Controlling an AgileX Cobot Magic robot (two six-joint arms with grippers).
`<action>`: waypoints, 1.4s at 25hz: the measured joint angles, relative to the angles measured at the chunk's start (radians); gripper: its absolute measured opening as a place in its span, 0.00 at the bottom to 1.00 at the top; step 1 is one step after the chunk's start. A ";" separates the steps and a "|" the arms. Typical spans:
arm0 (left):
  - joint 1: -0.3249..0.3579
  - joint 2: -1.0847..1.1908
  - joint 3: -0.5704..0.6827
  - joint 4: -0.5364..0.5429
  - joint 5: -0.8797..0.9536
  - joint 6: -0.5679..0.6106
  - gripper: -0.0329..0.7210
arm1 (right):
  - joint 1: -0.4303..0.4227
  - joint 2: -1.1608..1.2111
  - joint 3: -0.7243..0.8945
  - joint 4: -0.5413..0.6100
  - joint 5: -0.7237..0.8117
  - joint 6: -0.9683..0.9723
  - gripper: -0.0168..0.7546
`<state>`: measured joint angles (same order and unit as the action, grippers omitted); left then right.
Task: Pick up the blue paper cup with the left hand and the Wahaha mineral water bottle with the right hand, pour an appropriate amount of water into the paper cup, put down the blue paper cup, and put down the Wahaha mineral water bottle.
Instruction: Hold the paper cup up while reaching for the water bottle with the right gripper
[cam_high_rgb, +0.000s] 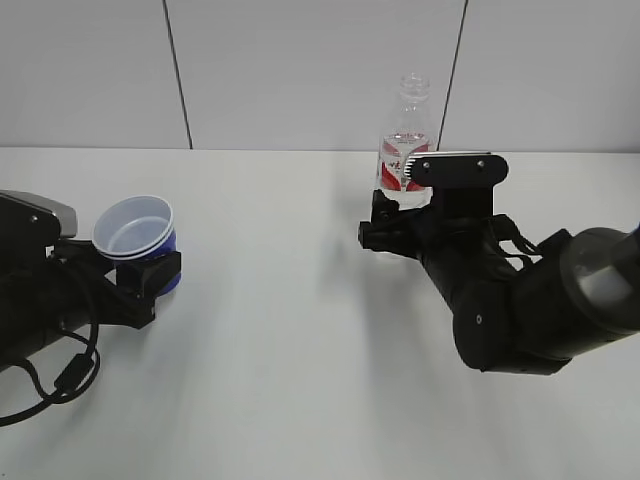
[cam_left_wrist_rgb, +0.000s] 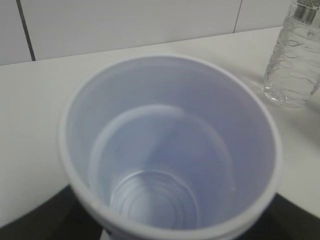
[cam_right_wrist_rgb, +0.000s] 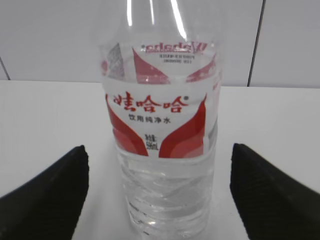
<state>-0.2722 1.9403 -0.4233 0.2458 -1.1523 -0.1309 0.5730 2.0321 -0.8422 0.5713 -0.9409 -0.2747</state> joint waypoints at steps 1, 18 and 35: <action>0.000 0.000 0.000 0.000 0.000 0.000 0.71 | 0.000 0.000 -0.006 0.000 0.000 0.000 0.89; 0.000 0.000 0.000 0.000 0.000 -0.002 0.71 | -0.021 0.084 -0.090 -0.002 0.000 0.002 0.89; 0.000 0.000 0.000 0.000 0.000 -0.002 0.71 | -0.021 0.144 -0.169 0.017 -0.031 -0.014 0.88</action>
<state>-0.2722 1.9403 -0.4233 0.2458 -1.1523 -0.1330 0.5516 2.1765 -1.0108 0.5883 -0.9721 -0.2882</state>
